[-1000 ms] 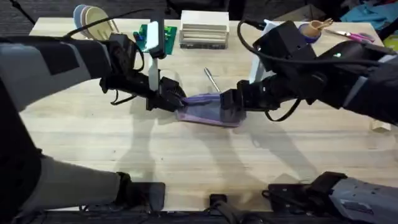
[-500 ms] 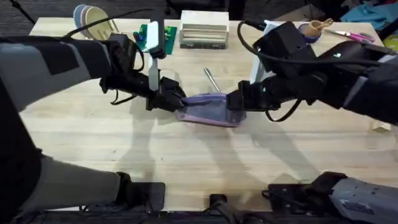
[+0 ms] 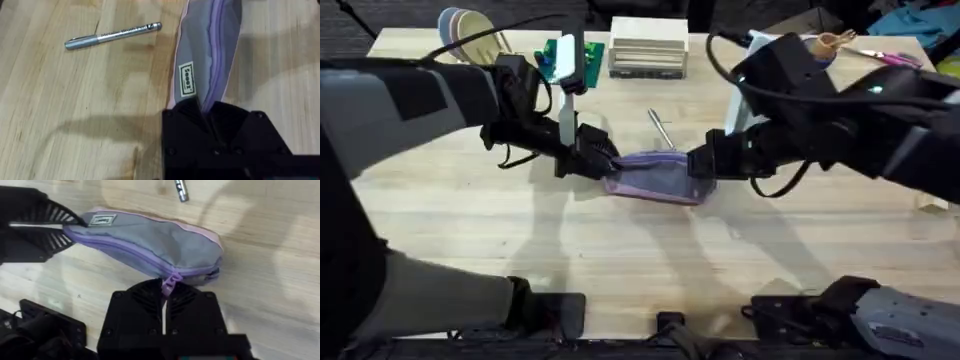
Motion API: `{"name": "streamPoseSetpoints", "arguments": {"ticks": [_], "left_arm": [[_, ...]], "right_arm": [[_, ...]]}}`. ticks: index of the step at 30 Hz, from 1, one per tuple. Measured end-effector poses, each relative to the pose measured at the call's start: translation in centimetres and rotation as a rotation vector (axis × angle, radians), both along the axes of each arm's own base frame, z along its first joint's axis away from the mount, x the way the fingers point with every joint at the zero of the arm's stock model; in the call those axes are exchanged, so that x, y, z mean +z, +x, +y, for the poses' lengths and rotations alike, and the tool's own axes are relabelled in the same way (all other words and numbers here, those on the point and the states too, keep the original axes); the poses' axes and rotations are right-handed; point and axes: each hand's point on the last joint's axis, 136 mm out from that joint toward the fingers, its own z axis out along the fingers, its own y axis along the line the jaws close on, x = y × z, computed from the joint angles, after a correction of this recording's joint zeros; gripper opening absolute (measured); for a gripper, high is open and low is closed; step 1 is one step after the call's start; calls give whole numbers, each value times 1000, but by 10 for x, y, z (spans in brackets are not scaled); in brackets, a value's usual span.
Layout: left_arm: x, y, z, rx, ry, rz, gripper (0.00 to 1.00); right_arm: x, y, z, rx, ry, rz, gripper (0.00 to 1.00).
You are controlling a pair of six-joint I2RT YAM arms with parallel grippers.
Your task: Unzip the bag, pick up the pens from the table one at a time and place them inside, then zip the bag closed.
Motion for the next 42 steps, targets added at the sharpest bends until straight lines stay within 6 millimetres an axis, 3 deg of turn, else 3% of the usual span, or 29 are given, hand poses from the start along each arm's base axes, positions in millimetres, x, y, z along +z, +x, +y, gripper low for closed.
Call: {"name": "streamPoseSetpoints", "arguments": {"ticks": [7,18,23,33,42], "left_arm": [[0,0,0,0,0,0,42],[0,0,1,1,1,-1,42],[-1,2,3,9,5,-3,42],[0,1,2,8,0,0,42],[0,3,4,15,1,-8,42]], "right_arm": [[17,-2,-1,1,34,-47,32],[24,-1,8,22,82,-59,32],[31,4,27,62,119,-113,32],[17,10,67,146,151,-140,31],[23,34,102,165,257,-227,32]]}}
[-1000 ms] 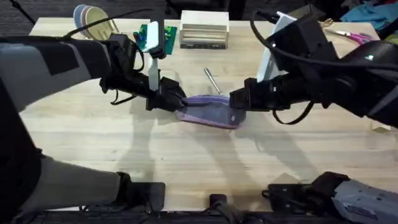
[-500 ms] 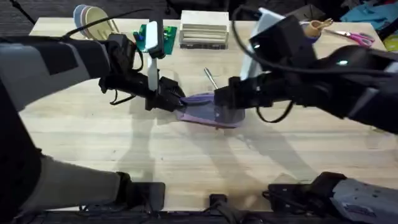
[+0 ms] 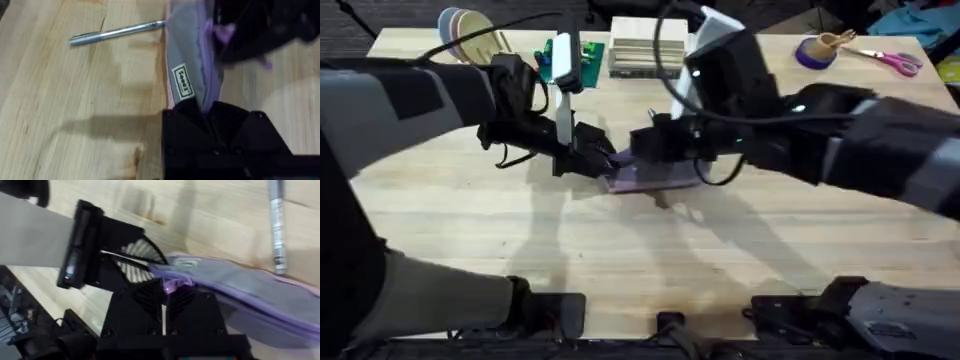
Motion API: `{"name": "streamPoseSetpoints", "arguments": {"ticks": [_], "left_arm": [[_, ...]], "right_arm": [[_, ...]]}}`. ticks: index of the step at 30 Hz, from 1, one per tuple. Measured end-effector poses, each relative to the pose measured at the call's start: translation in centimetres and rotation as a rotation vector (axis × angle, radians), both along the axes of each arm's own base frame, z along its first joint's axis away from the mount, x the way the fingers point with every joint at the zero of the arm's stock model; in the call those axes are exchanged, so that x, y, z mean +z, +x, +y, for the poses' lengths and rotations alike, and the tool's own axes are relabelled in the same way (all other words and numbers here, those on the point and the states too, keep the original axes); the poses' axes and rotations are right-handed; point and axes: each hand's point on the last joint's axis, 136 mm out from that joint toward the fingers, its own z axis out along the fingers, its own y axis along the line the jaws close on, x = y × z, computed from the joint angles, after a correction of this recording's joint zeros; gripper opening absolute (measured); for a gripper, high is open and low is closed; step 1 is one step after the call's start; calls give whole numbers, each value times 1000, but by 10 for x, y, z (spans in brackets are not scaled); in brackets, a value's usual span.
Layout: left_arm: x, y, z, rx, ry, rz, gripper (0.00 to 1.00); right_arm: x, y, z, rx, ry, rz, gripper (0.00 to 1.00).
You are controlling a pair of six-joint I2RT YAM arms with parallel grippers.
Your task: Unzip the bag, pick up the pens from the table one at a time and place them inside, then zip the bag closed.
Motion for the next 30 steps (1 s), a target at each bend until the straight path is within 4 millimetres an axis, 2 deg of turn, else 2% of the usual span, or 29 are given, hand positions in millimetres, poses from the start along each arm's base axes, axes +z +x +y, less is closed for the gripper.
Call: {"name": "streamPoseSetpoints", "arguments": {"ticks": [3,7,17,19,21,25,27,30], "left_arm": [[0,0,0,0,0,0,42],[0,-1,0,0,-1,5,42],[0,0,0,1,0,1,42],[0,0,0,0,-1,-2,42],[1,1,-1,0,-5,-5,42],[1,1,-2,-5,-8,-8,42],[1,1,-2,-5,-8,-8,42],[1,1,-2,-5,-9,-8,42]], "right_arm": [[-2,-2,21,37,33,-19,32],[-4,-15,42,95,54,-21,32],[-4,-15,44,93,46,-36,48],[-2,-12,44,92,58,-43,171],[8,-11,43,102,85,-57,393],[32,-20,28,139,93,-74,949],[45,-21,16,140,88,-93,993],[65,-19,-2,131,80,-130,997]]}}
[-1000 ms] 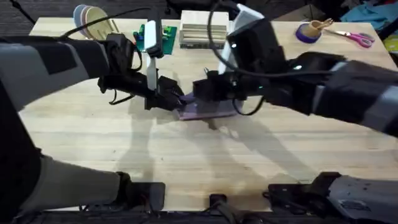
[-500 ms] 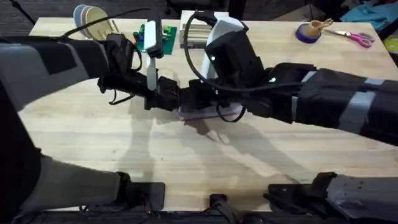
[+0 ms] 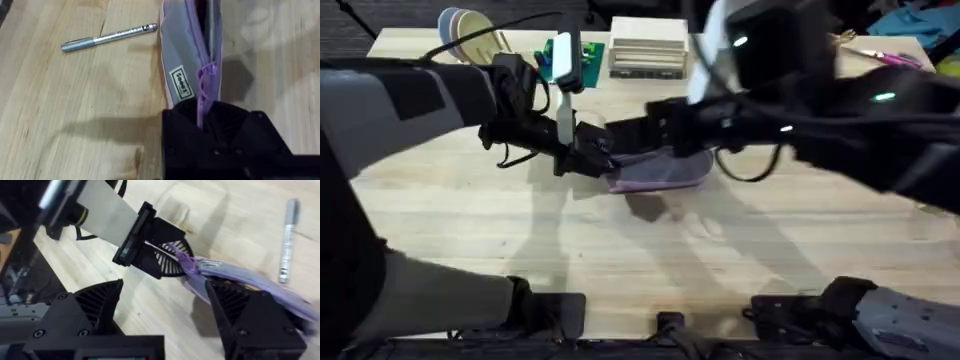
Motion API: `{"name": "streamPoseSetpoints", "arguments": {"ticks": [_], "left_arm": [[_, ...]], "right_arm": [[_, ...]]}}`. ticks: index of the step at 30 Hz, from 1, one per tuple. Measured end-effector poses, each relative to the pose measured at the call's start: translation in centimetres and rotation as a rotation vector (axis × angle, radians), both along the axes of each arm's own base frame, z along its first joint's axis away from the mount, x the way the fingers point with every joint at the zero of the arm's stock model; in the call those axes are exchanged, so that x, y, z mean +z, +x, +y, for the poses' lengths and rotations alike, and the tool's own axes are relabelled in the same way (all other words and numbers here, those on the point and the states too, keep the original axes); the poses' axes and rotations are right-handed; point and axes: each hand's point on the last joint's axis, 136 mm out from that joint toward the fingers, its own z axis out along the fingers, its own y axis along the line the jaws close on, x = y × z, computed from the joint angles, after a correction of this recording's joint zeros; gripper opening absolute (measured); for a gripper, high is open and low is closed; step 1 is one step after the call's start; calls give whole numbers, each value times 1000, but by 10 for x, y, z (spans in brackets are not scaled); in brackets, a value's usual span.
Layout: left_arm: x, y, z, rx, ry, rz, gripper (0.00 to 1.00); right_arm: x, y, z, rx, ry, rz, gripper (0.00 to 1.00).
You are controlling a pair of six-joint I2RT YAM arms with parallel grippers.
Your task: Unzip the bag, pick up the pens from the table one at a time and place them inside, then zip the bag closed.
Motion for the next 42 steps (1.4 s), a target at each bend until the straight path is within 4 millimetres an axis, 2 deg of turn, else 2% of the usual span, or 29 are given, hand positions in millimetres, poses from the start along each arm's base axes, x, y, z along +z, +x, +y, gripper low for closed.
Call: {"name": "streamPoseSetpoints", "arguments": {"ticks": [3,9,10,11,15,16,17,27,34,37,42], "left_arm": [[0,0,0,0,0,0,42],[0,0,0,0,-1,0,42],[0,0,0,0,-1,-1,103],[1,1,-1,-2,-8,-6,231],[4,1,-3,-6,-25,-10,850],[4,1,-3,-5,-27,-7,959],[4,1,-3,-5,-29,-8,983],[6,1,-5,-6,-41,-8,992],[7,1,-4,-6,-40,-11,992],[12,6,-4,-6,-40,-20,992],[33,16,-4,-7,-38,-30,992]], "right_arm": [[13,0,-19,-12,-16,-36,997],[25,10,-50,-45,-69,-129,997],[27,12,-54,-53,-77,-145,997],[28,14,-57,-58,-87,-158,997],[32,19,-62,-43,-130,-209,998],[34,19,-62,-31,-139,-227,998],[35,19,-62,-15,-150,-247,998],[36,21,-64,174,-302,-471,997],[35,28,-72,331,-496,-686,998],[34,28,-73,367,-524,-723,998],[35,28,-73,393,-542,-750,998]]}}
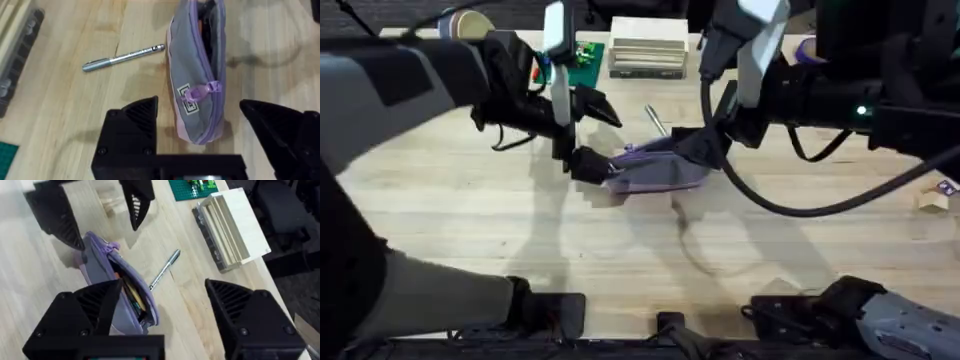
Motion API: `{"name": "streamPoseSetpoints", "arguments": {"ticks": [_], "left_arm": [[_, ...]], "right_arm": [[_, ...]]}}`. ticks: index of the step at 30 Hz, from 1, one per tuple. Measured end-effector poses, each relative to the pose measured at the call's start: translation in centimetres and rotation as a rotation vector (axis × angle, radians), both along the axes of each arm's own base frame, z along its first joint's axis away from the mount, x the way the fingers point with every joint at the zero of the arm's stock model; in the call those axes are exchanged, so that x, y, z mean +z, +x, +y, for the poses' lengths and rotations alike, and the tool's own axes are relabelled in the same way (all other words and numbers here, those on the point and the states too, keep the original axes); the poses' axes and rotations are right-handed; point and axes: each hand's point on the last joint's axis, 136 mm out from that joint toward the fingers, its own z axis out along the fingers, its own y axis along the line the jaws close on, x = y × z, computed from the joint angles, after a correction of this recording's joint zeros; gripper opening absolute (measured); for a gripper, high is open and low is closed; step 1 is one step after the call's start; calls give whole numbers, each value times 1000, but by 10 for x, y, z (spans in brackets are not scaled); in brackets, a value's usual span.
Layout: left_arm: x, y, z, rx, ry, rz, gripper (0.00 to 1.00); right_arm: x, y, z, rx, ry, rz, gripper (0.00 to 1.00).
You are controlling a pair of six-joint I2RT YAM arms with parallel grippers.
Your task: Unzip the bag, pick up the pens from the table one at a time and place them inside, then zip the bag closed.
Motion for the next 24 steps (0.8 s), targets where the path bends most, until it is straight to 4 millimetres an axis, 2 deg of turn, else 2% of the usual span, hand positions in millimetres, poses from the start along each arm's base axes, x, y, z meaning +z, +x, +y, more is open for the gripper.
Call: {"name": "streamPoseSetpoints", "arguments": {"ticks": [16,19,21,24], "left_arm": [[64,13,8,11,69,16,993],[68,16,13,25,73,14,993],[68,16,16,34,74,16,993],[68,17,19,43,77,19,994]], "right_arm": [[1,1,0,9,-14,-21,994],[1,2,-1,6,-20,-25,827],[1,2,-2,6,-23,-28,634],[1,2,-1,10,-20,-26,236]]}}
